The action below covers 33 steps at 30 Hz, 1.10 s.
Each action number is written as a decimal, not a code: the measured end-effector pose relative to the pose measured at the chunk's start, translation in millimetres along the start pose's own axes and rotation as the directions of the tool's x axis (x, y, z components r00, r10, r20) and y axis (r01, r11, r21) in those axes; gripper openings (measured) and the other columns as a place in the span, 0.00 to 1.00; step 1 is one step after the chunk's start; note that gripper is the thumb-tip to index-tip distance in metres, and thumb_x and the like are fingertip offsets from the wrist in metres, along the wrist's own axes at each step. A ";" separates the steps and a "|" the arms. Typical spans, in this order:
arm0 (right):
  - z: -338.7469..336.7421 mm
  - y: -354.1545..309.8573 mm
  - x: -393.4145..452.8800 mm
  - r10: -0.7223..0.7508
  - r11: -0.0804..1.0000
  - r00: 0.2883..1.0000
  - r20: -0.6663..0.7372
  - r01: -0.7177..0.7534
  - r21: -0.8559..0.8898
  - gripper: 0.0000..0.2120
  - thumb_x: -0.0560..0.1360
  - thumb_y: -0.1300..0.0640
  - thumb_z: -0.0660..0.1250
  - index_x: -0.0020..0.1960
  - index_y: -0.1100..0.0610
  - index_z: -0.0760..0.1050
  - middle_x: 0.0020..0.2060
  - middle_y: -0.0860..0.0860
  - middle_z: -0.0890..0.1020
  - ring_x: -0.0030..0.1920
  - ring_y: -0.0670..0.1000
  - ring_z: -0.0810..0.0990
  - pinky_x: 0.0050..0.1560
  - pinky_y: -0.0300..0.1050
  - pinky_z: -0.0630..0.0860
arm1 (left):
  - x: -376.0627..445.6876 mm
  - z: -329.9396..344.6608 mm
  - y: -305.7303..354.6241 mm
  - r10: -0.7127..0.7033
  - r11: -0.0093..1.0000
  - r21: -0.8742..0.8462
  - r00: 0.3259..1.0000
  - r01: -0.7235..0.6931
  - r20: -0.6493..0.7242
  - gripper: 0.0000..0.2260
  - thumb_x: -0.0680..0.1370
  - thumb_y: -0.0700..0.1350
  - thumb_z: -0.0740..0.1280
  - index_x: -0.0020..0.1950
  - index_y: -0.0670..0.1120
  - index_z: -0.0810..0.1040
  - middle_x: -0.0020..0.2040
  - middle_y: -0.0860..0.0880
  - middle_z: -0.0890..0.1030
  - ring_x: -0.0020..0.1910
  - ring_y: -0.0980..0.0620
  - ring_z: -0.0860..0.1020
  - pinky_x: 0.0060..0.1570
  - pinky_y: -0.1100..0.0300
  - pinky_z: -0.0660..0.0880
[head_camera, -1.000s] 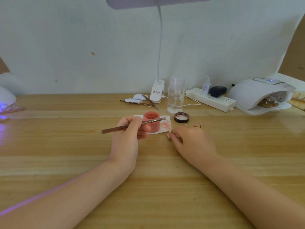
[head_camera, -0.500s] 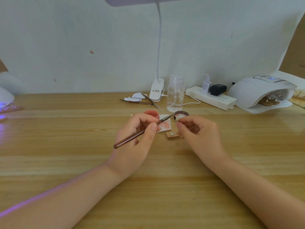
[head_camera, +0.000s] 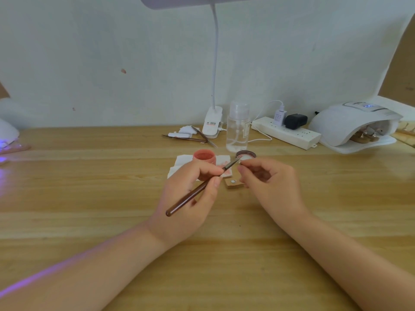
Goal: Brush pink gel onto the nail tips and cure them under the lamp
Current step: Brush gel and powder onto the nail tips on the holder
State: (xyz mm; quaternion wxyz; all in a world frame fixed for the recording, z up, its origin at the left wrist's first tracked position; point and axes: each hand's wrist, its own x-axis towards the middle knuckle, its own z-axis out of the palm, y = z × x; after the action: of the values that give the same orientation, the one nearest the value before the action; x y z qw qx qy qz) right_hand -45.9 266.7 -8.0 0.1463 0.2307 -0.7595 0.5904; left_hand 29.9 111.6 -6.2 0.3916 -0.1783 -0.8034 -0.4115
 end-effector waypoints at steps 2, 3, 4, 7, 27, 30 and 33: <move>-0.1 0.2 0.0 -0.001 1.000 1.000 0.000 0.001 0.000 0.13 0.71 0.60 0.73 0.39 0.40 0.79 0.34 0.44 0.84 0.38 0.47 0.83 0.46 0.52 0.80 | -0.3 0.2 0.4 -0.011 1.000 0.004 1.000 0.011 0.007 0.14 0.75 0.37 0.65 0.50 0.57 0.73 0.45 0.62 0.79 0.52 0.70 0.76 0.50 0.77 0.68; -0.1 0.5 0.0 0.001 1.000 1.000 -0.001 -0.001 0.004 0.13 0.71 0.60 0.73 0.39 0.40 0.79 0.34 0.44 0.84 0.38 0.47 0.83 0.46 0.51 0.80 | -0.4 0.0 0.8 -0.021 1.000 -0.003 1.000 0.021 0.015 0.13 0.75 0.37 0.65 0.49 0.56 0.73 0.45 0.62 0.79 0.52 0.70 0.76 0.50 0.77 0.68; 0.0 1.0 0.1 0.005 1.000 1.000 -0.002 -0.005 0.011 0.13 0.72 0.60 0.72 0.39 0.41 0.79 0.34 0.44 0.84 0.38 0.47 0.83 0.47 0.51 0.80 | -0.7 -0.7 1.2 -0.030 0.999 -0.016 0.999 0.030 0.022 0.13 0.75 0.36 0.65 0.49 0.55 0.73 0.44 0.61 0.79 0.51 0.70 0.76 0.49 0.77 0.68; 0.2 2.0 0.3 0.016 1.000 1.000 -0.006 -0.016 0.025 0.13 0.72 0.60 0.72 0.40 0.41 0.80 0.34 0.44 0.84 0.38 0.48 0.83 0.46 0.51 0.81 | -1.9 -3.6 1.9 -0.030 0.998 -0.049 0.998 0.033 0.049 0.05 0.76 0.41 0.63 0.46 0.52 0.74 0.40 0.53 0.80 0.44 0.63 0.77 0.46 0.76 0.69; 0.3 3.8 0.5 -0.018 1.000 1.000 0.001 0.018 -0.005 0.11 0.72 0.59 0.72 0.41 0.41 0.80 0.34 0.41 0.83 0.37 0.43 0.82 0.45 0.43 0.80 | -3.2 -3.5 0.0 -0.067 0.990 -0.123 0.998 0.068 0.011 0.04 0.76 0.47 0.60 0.45 0.52 0.74 0.39 0.50 0.79 0.42 0.52 0.78 0.43 0.60 0.74; 0.0 3.9 0.4 -0.024 1.000 1.000 0.006 0.024 -0.011 0.11 0.72 0.59 0.72 0.42 0.42 0.80 0.35 0.42 0.83 0.38 0.44 0.82 0.45 0.44 0.80 | -2.5 -2.4 -0.3 -0.108 0.983 -0.153 0.994 0.104 -0.021 0.04 0.76 0.48 0.60 0.46 0.56 0.74 0.42 0.55 0.81 0.48 0.58 0.79 0.47 0.66 0.73; 0.0 3.9 -0.2 -0.043 0.999 0.999 0.008 0.043 -0.018 0.12 0.72 0.60 0.72 0.42 0.41 0.80 0.35 0.42 0.83 0.38 0.45 0.82 0.44 0.43 0.80 | -1.5 -0.3 -0.8 -0.150 0.980 -0.137 0.989 0.147 -0.014 0.06 0.77 0.48 0.64 0.46 0.61 0.75 0.47 0.57 0.82 0.56 0.55 0.79 0.51 0.67 0.73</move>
State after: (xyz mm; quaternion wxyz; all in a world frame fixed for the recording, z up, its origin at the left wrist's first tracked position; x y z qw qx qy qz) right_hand -47.8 267.5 -11.3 0.1580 0.2481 -0.7603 0.5792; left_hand 30.5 111.0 -7.7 0.3567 -0.1390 -0.7799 -0.4951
